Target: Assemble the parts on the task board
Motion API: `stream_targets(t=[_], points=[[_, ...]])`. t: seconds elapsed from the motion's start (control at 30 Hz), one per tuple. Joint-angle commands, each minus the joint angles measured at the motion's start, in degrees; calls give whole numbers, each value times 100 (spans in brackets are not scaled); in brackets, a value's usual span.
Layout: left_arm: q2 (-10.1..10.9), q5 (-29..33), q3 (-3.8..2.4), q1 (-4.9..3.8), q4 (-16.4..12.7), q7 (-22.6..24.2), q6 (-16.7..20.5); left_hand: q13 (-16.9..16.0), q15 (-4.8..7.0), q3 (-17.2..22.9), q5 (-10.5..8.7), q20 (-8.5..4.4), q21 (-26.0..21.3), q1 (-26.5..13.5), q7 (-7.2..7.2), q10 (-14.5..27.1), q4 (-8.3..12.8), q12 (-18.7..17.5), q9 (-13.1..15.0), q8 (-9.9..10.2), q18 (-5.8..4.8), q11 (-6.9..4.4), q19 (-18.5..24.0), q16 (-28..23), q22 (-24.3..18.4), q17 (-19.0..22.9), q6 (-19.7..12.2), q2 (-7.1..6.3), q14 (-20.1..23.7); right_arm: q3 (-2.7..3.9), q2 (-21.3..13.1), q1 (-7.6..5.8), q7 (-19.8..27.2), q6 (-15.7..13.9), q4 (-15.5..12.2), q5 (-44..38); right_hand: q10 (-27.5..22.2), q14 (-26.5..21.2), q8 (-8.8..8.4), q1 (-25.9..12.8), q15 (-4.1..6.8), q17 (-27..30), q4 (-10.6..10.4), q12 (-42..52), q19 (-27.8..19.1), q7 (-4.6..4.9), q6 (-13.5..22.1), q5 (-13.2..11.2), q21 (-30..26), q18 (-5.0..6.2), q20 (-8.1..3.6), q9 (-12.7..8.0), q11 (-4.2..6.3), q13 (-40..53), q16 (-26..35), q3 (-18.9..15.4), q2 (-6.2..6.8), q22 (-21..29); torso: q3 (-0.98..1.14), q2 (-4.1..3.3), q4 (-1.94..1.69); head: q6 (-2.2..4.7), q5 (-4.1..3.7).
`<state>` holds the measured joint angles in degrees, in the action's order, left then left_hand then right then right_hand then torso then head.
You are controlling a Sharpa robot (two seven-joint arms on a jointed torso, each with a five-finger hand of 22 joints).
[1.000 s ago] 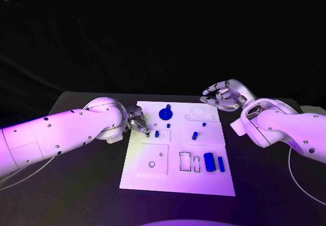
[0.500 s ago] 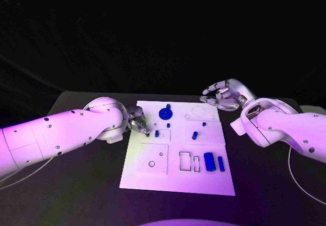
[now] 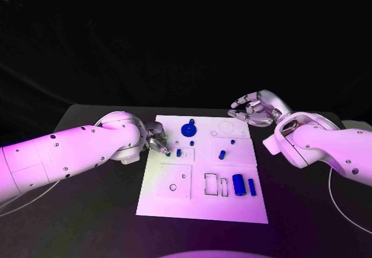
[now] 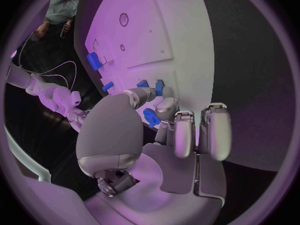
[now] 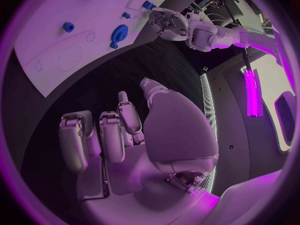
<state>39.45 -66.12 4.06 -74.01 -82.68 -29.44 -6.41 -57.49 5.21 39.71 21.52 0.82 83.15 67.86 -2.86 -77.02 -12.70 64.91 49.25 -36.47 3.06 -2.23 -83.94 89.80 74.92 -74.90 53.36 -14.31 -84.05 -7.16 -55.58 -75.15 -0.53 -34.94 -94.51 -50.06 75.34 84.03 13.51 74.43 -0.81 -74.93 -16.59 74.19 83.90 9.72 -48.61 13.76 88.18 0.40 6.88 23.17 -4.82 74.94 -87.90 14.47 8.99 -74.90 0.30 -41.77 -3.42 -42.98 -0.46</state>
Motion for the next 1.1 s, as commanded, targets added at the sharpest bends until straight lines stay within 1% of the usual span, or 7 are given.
stream_targets(t=[0.03, 0.43, 0.53, 0.67, 0.73, 0.97, 1.1], points=[[-16, -17, 11, 16, -14, -5, -161, 7, 25, 1031, 37, -29, 16, -29, 70, -23, 989, -2, -2, -21, -28, 4, -86, 20, 254, -1510, 98, 31, -595, 0, 4, 3, 63, 1, -3, -21, -17, 483, 28, -47, 36, -1101, 12, 2, 505, -17, 32, 17, -26, 15, -48, 10, 5, 23, 18, 24, -12, -1384, 0, 0, -5, -9, -6], [-47, -11, 11, 14, 4, -29, -245, -13, 25, 1039, 44, -31, 19, -44, 70, -35, 989, 12, 5, -26, -29, 5, -88, 20, 260, -1510, 101, 29, -595, 0, 4, 3, 67, -2, -7, -18, -17, 483, 28, -47, 36, -1101, 12, 2, 505, -17, 32, 17, -26, 15, -48, 10, 5, 23, 18, 24, -12, -1384, 6, 4, -5, -24, 7], [-51, 1, 11, 14, 10, -38, -302, -40, 30, 1020, 38, -32, 37, -128, 86, -72, 958, 36, 37, -59, -37, -5, -101, 20, 294, -1510, 130, 23, -595, 0, 3, 3, 67, -2, -7, -16, -17, 483, 28, -47, 36, -1101, 12, 2, 505, -17, 32, 17, -26, 15, -48, 10, 5, 23, 18, 24, -12, -1384, 8, 4, -4, -35, 6], [-56, 10, 11, 13, 19, -47, -348, -10, 42, 974, 20, -36, 53, -212, 112, -90, 922, 16, 68, -82, -43, -22, -113, 20, 326, -1510, 146, 20, -595, 0, -1, 3, 68, -3, -9, -14, -17, 483, 28, -47, 36, -1101, 12, 2, 505, -17, 32, 17, -26, 15, -48, 10, 5, 23, 18, 24, -12, -1384, 4, 4, -3, -32, 8], [-67, 13, 12, 13, 28, -49, -344, -8, 47, 952, 15, -39, 55, -241, 120, -97, 905, 14, 78, -87, -43, -27, -114, 20, 329, -1510, 148, 22, -595, 0, -1, 3, 70, -5, -11, -13, -17, 483, 28, -47, 36, -1101, 12, 2, 505, -17, 32, 17, -26, 15, -48, 10, 5, 23, 18, 24, -12, -1384, 8, 4, -3, -32, 8], [-129, 21, 12, 13, 80, -48, -308, 6, 65, 855, -15, -54, 59, -369, 150, -116, 813, 0, 112, -97, -45, -48, -117, 20, 339, -1510, 153, 56, -595, 0, 2, 3, 77, -10, -14, -12, -35, 479, 36, -57, 38, -1087, 15, -19, 496, -18, 33, 18, -45, 20, -50, 10, 7, 2, 27, 28, -11, -1373, 2, -3, 6, -28, 4], [-155, 31, 13, 14, 111, -48, -306, 7, 78, 731, -40, -65, 61, -477, 172, -124, 734, -3, 131, -98, -46, -63, -120, 20, 347, -1510, 161, 60, -595, 0, 0, 3, 80, -13, -16, -10, -38, 480, 37, -60, 38, -1088, 14, -22, 495, -18, 35, 18, -46, 20, -51, 10, 7, -2, 27, 28, -10, -1373, 5, -2, 7, -31, 1]])
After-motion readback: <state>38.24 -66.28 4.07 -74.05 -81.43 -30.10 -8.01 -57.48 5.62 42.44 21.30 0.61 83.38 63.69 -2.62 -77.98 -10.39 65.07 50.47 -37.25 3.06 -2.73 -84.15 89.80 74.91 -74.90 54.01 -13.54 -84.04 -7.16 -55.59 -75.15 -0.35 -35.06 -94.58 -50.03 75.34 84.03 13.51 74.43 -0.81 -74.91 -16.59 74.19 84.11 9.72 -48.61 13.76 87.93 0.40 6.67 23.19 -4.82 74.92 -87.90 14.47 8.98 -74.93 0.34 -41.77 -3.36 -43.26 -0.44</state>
